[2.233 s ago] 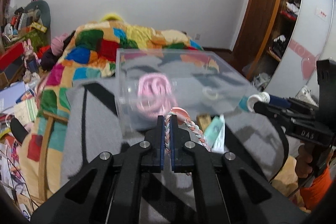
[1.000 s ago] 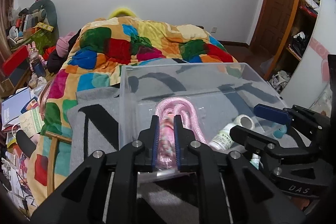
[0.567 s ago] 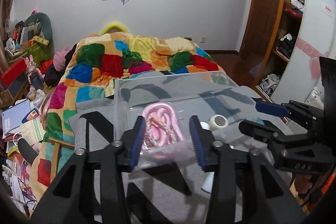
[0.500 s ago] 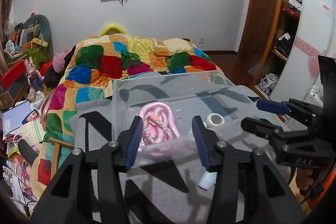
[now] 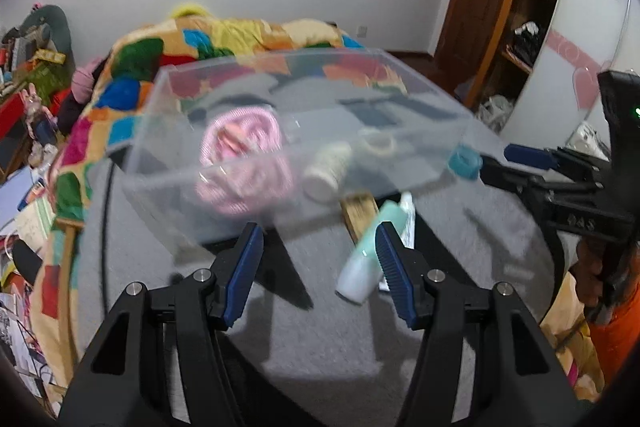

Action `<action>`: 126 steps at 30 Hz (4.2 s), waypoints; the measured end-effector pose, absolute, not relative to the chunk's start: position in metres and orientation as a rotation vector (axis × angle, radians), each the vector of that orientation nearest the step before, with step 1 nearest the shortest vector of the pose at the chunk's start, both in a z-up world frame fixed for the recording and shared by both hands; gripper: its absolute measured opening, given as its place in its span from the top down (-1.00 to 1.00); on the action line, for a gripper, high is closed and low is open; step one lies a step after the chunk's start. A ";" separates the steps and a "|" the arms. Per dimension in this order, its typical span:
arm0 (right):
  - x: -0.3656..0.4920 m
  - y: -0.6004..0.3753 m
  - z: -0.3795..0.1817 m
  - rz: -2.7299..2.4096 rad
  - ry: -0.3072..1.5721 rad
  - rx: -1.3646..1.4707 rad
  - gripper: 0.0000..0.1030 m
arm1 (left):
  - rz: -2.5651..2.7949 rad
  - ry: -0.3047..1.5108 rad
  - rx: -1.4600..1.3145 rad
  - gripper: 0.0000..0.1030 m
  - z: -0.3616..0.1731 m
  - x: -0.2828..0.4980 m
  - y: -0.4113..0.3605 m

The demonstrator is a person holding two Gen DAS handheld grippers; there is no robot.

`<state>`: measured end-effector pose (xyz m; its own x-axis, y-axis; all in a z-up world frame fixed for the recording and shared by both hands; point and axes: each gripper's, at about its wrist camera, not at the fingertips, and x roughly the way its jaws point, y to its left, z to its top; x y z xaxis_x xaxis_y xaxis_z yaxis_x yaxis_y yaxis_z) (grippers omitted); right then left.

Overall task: Organize objects
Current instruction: 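Grasp blue tape roll with right tool while left tool grasps mint-green tube, then drop blue tape into box with right tool while left tool releases mint tube, then grasp white ointment tube with right tool while left tool grasps wooden block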

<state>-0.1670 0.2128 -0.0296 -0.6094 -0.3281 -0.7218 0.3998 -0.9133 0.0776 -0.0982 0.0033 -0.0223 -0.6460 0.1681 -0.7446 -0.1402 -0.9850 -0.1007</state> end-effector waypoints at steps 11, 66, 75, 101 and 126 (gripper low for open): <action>-0.213 0.217 -0.066 -2.482 0.151 1.259 -0.10 | 2.582 -0.030 -1.305 0.22 -0.041 -0.110 0.031; -0.224 0.129 -0.012 -2.425 0.096 1.048 0.31 | 2.785 -0.149 -1.143 0.72 0.006 -0.171 -0.024; -0.211 0.130 -0.009 -2.429 0.147 1.018 0.02 | 2.775 -0.106 -1.143 0.71 0.004 -0.160 -0.014; -0.167 0.133 -0.063 -2.290 0.077 1.183 0.28 | 2.737 -0.125 -1.158 0.56 -0.013 -0.099 -0.009; -0.149 0.165 -0.071 -2.286 0.133 1.149 0.69 | 2.664 0.005 -1.335 0.49 -0.051 -0.120 0.048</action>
